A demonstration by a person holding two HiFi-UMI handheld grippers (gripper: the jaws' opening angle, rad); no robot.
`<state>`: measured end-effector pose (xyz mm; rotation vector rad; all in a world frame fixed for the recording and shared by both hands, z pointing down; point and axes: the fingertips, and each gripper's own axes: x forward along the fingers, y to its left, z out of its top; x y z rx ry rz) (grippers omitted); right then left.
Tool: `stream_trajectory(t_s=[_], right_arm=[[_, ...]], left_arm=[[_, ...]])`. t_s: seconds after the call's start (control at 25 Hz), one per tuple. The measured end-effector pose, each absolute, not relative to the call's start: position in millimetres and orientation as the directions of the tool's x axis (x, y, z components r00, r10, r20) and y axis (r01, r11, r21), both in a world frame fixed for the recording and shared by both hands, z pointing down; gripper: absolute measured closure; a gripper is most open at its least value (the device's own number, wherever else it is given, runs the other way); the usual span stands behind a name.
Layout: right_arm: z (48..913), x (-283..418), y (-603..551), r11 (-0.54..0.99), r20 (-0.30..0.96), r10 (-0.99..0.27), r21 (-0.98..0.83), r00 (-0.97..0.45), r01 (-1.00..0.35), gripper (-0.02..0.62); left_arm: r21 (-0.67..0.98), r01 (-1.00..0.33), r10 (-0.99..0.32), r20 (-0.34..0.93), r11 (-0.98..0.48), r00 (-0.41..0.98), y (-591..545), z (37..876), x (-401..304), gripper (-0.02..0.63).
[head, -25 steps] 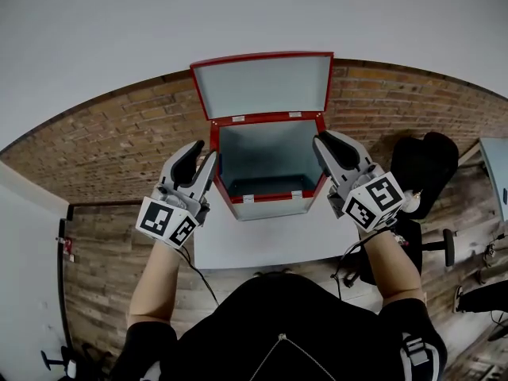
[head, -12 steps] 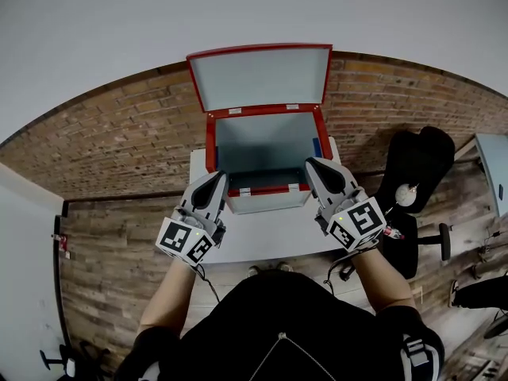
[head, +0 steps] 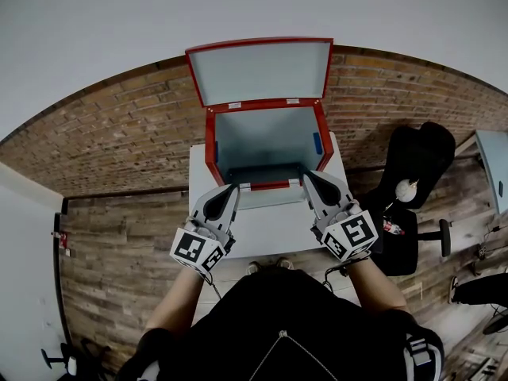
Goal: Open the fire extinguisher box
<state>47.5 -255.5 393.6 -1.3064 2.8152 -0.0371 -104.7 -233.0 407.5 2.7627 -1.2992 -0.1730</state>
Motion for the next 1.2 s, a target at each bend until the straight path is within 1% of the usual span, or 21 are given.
stream_trajectory(t_s=[0.24,0.64,1.2], right_arm=[[402.7,57.5,-256.2,0.618,-0.014,-0.786,-0.059,-0.618,-0.784,0.577],[404.7,52.9,-253.2,0.633,-0.025,-0.774,-0.031,-0.633,-0.773,0.577],[414.2,62.0,-257.9,0.613,-0.009,-0.79,-0.054,-0.614,-0.788,0.577]], left_arm=[[0.137,-0.77,-0.782,-0.065,-0.623,0.62,-232.3,414.4,-107.3,0.557],[0.141,-0.769,-0.781,-0.063,-0.623,0.621,-229.8,417.8,-103.3,0.557],[0.136,-0.784,-0.794,-0.054,-0.606,0.605,-228.8,424.1,-103.6,0.557]])
